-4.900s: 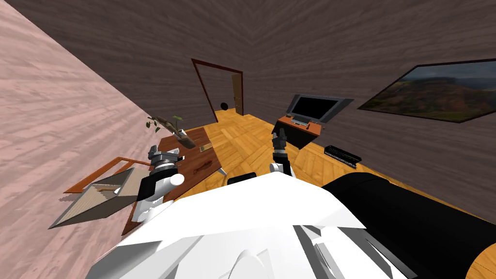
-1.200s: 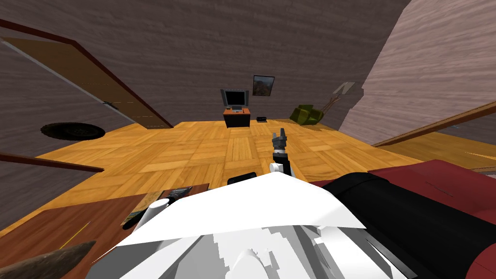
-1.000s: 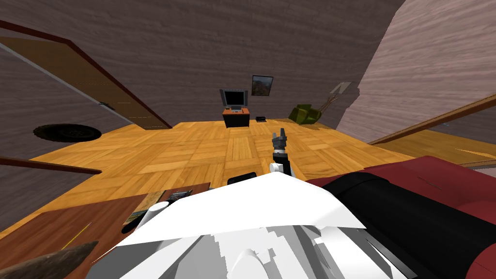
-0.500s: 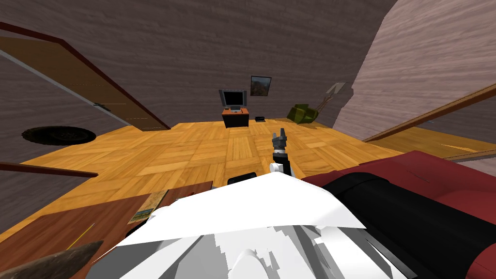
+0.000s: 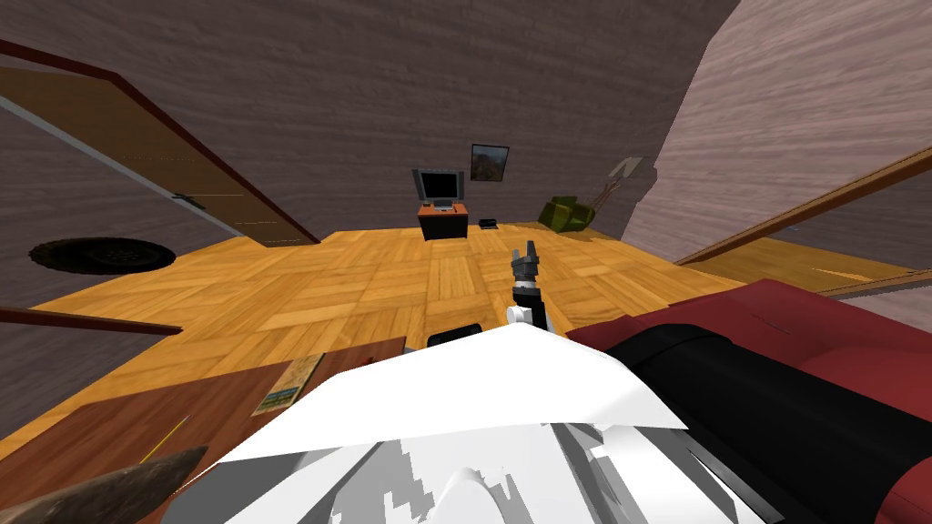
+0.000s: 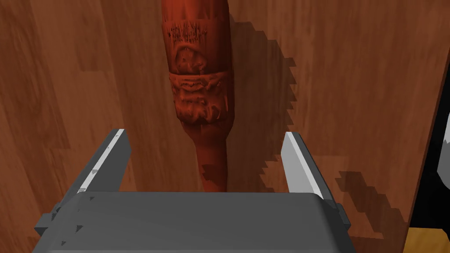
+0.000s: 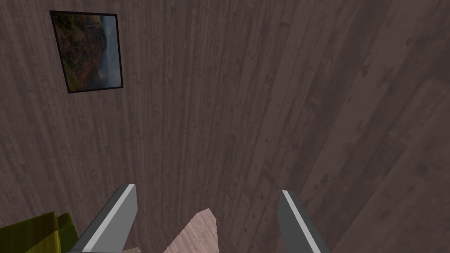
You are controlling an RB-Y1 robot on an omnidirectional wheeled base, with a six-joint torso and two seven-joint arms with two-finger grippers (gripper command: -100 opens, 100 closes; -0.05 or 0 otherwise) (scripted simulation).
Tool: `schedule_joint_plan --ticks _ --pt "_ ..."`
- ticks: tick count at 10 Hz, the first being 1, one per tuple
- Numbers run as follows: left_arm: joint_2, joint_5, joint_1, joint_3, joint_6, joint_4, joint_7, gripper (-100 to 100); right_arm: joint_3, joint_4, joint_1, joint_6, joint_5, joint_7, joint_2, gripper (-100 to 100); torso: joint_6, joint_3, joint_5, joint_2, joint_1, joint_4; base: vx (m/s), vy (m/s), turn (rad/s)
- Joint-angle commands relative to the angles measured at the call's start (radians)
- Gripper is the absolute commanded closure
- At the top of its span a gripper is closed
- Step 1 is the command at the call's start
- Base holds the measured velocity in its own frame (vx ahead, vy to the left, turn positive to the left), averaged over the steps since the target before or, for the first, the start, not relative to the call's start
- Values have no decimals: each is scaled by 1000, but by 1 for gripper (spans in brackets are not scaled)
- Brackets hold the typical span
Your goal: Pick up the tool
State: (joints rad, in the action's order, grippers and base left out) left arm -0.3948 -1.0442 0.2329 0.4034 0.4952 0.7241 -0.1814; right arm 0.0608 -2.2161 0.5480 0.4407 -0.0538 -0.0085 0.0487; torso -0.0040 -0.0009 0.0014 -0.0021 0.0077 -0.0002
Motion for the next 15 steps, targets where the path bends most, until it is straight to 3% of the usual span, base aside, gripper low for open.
schedule_joint_plan --ticks 1,3,4,5,6,8,11,12,13,15 --pt "-4 -45 -19 4 -4 -50 50 -100 0 0 0 0 0 0 0 0 0 0 0 0 0 0 -14 70 -13" --pt "7 -44 -9 -4 -1 -84 51 -100 0 0 0 0 0 0 0 0 0 0 0 0 0 0 -5 48 -7" --pt "3 -29 -9 -3 0 -60 30 -100 0 0 0 0 0 0 0 0 0 0 0 0 1 0 -2 30 -4" --pt "3 -29 -9 -4 2 -61 30 0 0 0 0 0 0 0 0 0 0 0 0 0 -1 0 -1 5 -1" --pt "32 -6 -27 -9 -31 -78 30 -100 0 0 0 0 0 0 0 0 0 0 0 -1 -2 0 0 45 44" --pt "32 -6 -27 -9 -31 -78 30 -100 0 0 0 0 0 0 0 0 0 -1 0 -1 1 0 4 51 9" --pt "76 28 -55 -16 -80 -103 29 -100 0 0 0 0 0 0 0 0 0 0 0 -1 1 0 1 58 29" --pt "67 25 -46 -15 -65 -91 19 -100 0 0 0 0 0 0 0 0 0 0 0 -1 1 0 0 26 -1" --pt "68 24 -48 -15 -69 -94 23 100 0 0 0 0 0 0 0 0 0 0 0 -1 -1 0 0 5 -1" --pt "69 24 -48 -15 -67 -94 22 100 0 0 0 0 0 0 0 0 1 -1 0 -1 -1 0 0 0 0"
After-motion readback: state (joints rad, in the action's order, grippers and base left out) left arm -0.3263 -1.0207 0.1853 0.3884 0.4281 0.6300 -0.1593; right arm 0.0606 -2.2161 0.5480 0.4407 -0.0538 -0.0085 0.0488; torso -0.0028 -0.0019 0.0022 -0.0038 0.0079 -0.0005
